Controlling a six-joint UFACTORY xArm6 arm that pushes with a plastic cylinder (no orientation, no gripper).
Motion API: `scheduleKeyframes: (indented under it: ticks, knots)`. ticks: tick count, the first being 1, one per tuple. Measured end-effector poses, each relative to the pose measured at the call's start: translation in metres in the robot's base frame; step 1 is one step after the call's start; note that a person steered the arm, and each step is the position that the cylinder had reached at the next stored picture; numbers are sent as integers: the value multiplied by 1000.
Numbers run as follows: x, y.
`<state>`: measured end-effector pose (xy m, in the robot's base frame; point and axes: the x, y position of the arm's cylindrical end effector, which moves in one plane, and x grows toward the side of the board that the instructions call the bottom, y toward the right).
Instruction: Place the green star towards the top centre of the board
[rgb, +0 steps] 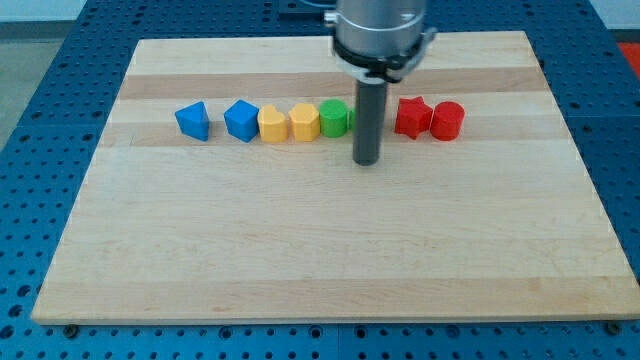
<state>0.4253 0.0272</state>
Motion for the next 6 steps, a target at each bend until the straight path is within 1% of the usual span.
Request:
scheduleKeyframes:
  ticks: [1,2,4,5,6]
  knots:
    - [-12,-9]
    - [-19,-3]
    - [-12,35]
    - [-18,23]
    - [-19,-12]
